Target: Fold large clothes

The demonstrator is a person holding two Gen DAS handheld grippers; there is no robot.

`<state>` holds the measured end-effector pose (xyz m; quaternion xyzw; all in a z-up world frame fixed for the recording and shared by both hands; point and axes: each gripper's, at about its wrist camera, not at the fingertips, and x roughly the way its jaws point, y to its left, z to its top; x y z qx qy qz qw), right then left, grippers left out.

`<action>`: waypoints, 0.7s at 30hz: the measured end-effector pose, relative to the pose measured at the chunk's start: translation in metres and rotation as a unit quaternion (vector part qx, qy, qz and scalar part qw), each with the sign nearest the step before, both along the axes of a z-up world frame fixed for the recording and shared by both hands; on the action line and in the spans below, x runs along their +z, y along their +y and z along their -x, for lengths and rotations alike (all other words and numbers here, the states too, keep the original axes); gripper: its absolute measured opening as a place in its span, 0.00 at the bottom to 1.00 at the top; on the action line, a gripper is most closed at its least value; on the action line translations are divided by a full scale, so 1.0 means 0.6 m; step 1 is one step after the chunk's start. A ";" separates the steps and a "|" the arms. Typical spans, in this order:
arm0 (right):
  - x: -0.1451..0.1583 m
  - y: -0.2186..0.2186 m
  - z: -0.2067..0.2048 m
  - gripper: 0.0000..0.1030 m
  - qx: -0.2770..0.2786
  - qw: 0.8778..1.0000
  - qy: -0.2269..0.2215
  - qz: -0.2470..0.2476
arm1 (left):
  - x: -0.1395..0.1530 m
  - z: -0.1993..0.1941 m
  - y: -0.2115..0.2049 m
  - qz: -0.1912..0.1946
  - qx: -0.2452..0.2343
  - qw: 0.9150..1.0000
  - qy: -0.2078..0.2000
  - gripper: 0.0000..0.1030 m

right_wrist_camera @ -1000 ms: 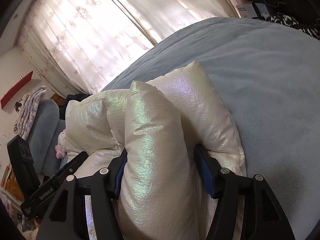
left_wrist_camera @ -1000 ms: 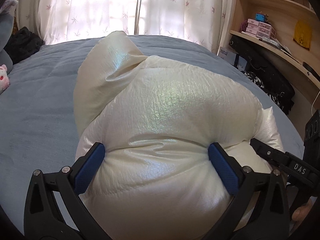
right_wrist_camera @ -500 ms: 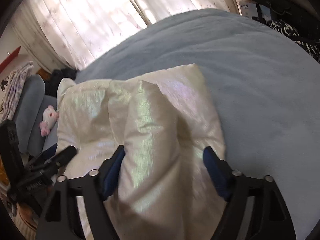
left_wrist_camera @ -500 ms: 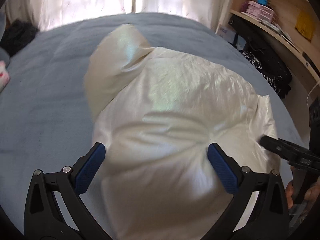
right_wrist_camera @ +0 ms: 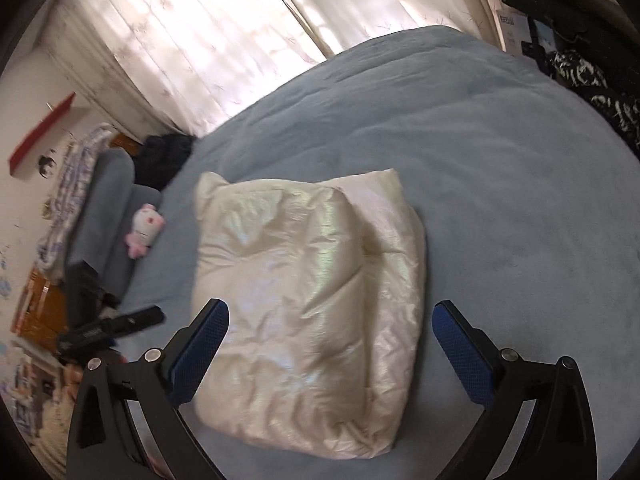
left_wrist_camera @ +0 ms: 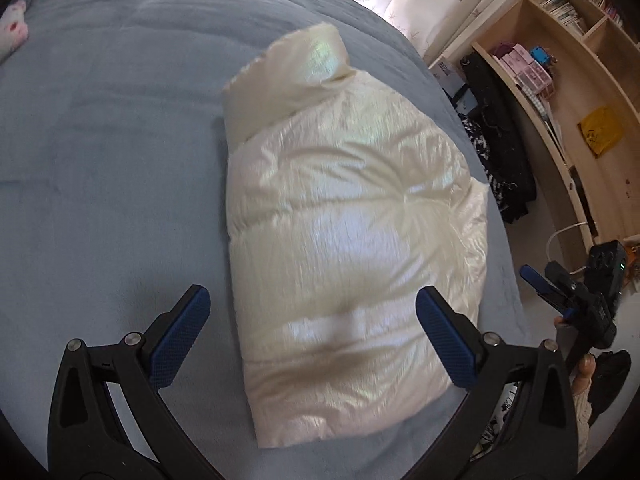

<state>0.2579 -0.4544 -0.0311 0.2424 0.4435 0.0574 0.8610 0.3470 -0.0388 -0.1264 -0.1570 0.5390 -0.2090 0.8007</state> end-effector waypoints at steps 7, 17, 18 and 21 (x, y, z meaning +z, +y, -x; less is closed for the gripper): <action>-0.052 0.023 -0.028 1.00 0.015 0.998 0.060 0.033 | -0.070 0.009 -0.033 0.024 -0.018 0.999 0.032 0.99; -0.160 0.018 -0.070 1.00 0.019 0.994 0.105 0.020 | -0.130 -0.011 -0.048 0.028 -0.010 0.999 0.029 1.00; -0.177 0.004 -0.071 1.00 0.014 0.993 0.114 -0.015 | -0.135 -0.013 -0.047 0.032 -0.009 0.999 0.031 1.00; -0.226 -0.025 -0.072 1.00 0.007 0.984 0.143 -0.105 | -0.156 -0.018 -0.044 0.050 -0.010 0.998 0.039 1.00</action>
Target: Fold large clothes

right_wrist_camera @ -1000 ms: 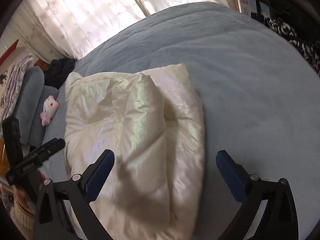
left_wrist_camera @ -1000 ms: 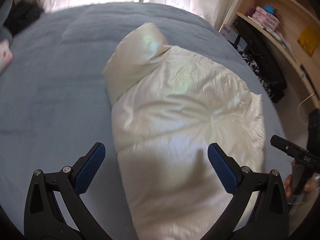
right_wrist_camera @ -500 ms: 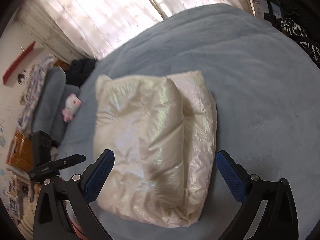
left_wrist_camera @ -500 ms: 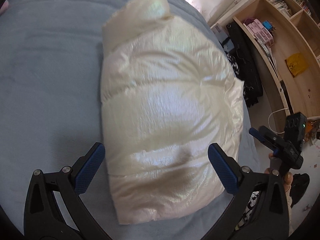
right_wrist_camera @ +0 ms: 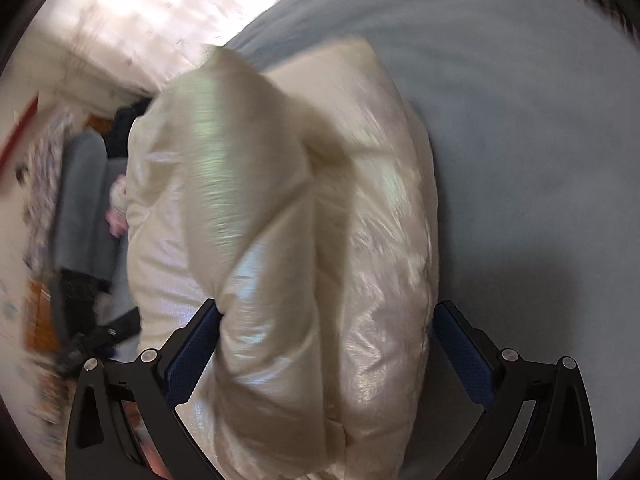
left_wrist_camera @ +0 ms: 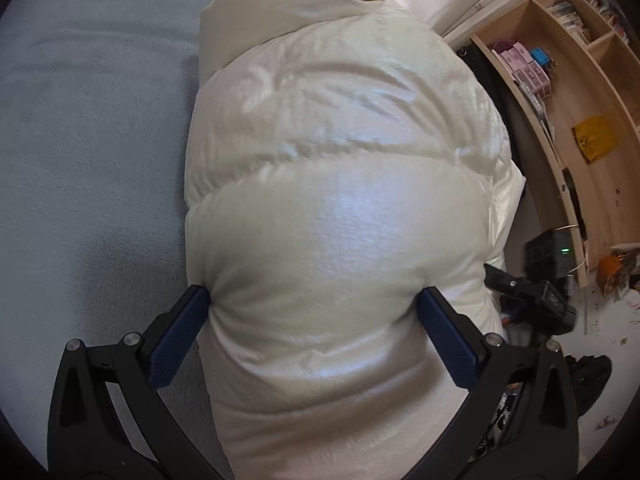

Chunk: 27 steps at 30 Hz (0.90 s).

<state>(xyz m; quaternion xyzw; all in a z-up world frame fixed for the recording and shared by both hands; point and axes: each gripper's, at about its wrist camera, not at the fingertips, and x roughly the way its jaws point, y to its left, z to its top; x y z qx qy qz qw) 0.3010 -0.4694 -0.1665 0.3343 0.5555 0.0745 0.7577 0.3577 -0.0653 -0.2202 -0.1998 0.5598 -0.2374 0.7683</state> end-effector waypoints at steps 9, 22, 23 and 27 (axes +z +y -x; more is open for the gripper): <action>-0.061 -0.021 -0.036 1.00 0.036 0.991 0.003 -0.131 | -0.052 -0.014 0.022 0.060 -0.008 0.998 0.025 1.00; -0.017 -0.014 -0.040 0.87 0.063 0.984 -0.091 -0.143 | -0.059 -0.008 0.007 0.088 -0.030 0.996 0.006 1.00; -0.006 -0.011 -0.037 0.83 0.064 0.982 -0.101 -0.143 | -0.051 -0.008 0.001 0.078 -0.036 0.996 -0.008 0.99; 0.040 0.005 -0.017 0.68 0.070 0.977 -0.148 -0.140 | -0.016 0.003 0.005 0.062 -0.042 0.996 -0.053 0.95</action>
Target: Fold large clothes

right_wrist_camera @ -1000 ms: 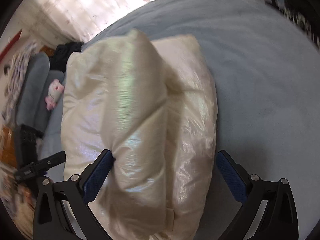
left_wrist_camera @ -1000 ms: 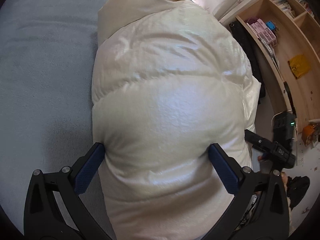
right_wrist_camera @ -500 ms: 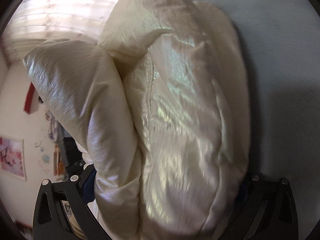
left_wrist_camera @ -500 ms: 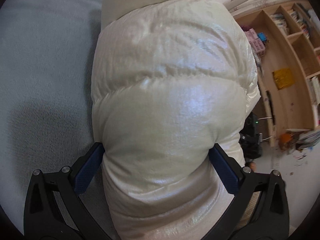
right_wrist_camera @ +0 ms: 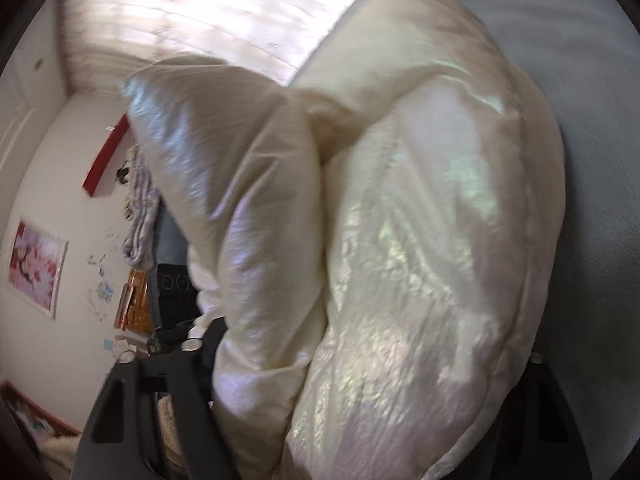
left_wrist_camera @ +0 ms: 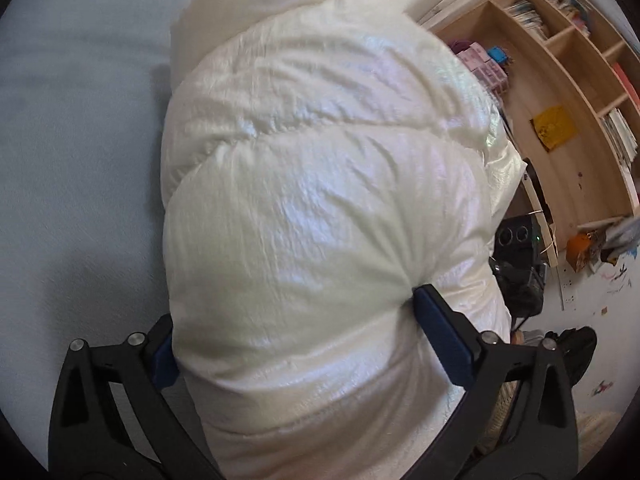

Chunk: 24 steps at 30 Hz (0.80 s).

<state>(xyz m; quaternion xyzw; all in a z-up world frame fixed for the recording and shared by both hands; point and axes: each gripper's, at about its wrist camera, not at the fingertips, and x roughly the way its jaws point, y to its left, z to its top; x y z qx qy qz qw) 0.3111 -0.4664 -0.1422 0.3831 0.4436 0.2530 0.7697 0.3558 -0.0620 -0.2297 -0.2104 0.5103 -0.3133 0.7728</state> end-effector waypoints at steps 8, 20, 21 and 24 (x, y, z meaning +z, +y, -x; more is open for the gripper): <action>0.089 0.065 -0.024 0.65 0.005 0.997 -0.079 -0.011 | 0.102 -0.003 0.098 0.010 0.030 0.996 -0.083 0.95; 0.163 0.253 -0.325 0.65 0.050 0.984 -0.167 -0.030 | 0.219 -0.202 0.383 -0.023 0.071 0.982 -0.173 0.95; 0.153 0.266 -0.353 0.65 0.053 0.984 -0.170 -0.033 | 0.212 -0.222 0.407 -0.025 0.074 0.982 -0.175 0.95; 0.108 0.293 -0.430 0.65 0.054 0.984 -0.164 -0.040 | 0.174 -0.300 0.482 -0.032 0.089 0.981 -0.168 0.95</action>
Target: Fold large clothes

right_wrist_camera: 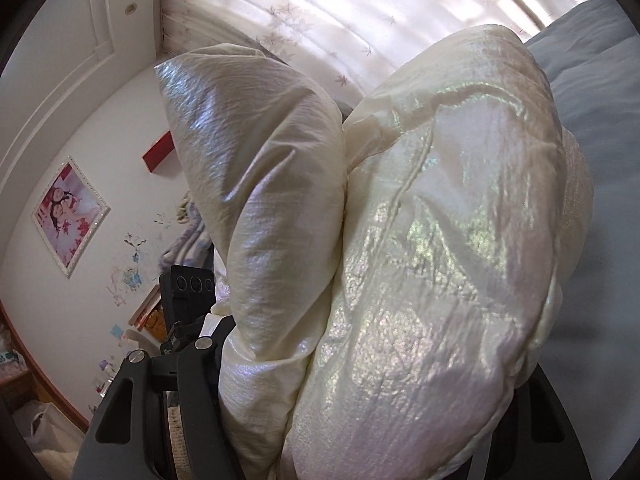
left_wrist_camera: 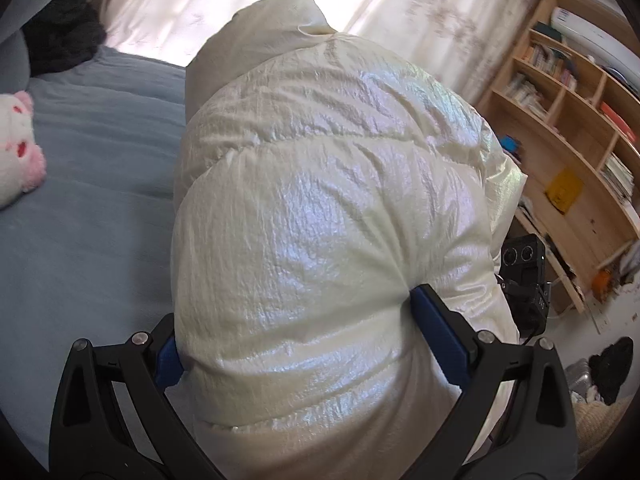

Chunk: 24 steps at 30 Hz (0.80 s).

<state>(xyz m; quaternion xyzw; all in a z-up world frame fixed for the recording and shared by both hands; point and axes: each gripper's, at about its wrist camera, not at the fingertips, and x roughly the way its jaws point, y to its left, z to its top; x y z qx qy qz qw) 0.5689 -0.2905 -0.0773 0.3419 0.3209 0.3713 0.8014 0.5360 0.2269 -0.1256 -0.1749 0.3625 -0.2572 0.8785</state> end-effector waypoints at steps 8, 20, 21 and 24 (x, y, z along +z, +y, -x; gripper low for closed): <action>-0.209 0.032 -0.144 0.68 -0.017 0.995 0.103 0.006 | -0.209 -0.124 0.190 0.030 0.057 0.995 0.081 0.93; -0.214 -0.028 -0.105 0.91 -0.031 0.988 0.140 0.063 | -0.227 -0.076 0.245 0.006 0.100 0.993 0.056 0.94; -0.203 -0.042 -0.056 0.91 -0.031 0.987 0.140 0.072 | -0.217 -0.068 0.243 -0.012 0.106 0.993 0.055 0.94; -0.170 -0.103 -0.013 0.91 -0.037 0.984 0.138 0.104 | -0.184 -0.039 0.239 -0.043 0.117 0.991 0.049 0.94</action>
